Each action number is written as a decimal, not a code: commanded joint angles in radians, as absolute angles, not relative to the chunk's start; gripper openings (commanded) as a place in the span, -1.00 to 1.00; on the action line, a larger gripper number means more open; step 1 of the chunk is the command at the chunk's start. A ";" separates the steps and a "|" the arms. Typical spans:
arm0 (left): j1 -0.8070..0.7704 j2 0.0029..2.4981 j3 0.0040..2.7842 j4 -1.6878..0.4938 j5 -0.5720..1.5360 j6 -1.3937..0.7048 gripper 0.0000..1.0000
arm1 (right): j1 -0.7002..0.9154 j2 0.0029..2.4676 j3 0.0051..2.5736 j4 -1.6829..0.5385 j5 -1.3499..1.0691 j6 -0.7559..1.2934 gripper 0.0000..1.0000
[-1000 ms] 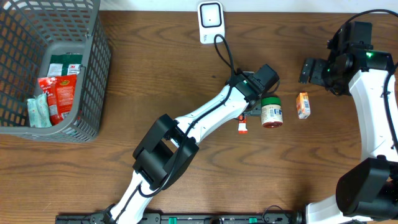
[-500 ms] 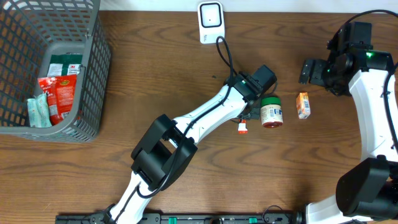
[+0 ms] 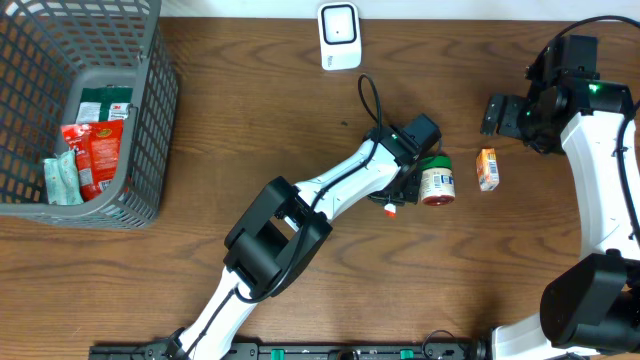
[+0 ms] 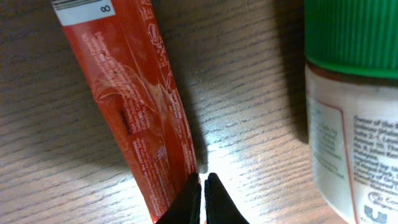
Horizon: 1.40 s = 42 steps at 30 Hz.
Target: Scan the item barcode
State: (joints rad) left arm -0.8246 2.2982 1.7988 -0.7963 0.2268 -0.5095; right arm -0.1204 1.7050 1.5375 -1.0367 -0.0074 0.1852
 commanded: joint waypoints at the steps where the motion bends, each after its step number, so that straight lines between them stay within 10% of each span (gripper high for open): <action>1: -0.806 2.235 1.809 -0.813 0.197 -0.464 -0.86 | -0.125 1.689 1.556 -1.040 -0.009 0.178 0.99; 42: -0.764 2.206 1.563 -0.569 0.073 -0.516 -0.85 | -0.125 1.689 1.556 -1.040 -0.009 0.178 0.98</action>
State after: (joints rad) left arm -0.7639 2.1887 1.5745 -0.5697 0.0288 -0.4862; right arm -0.1204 1.7050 1.5375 -1.0382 -0.0074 0.1848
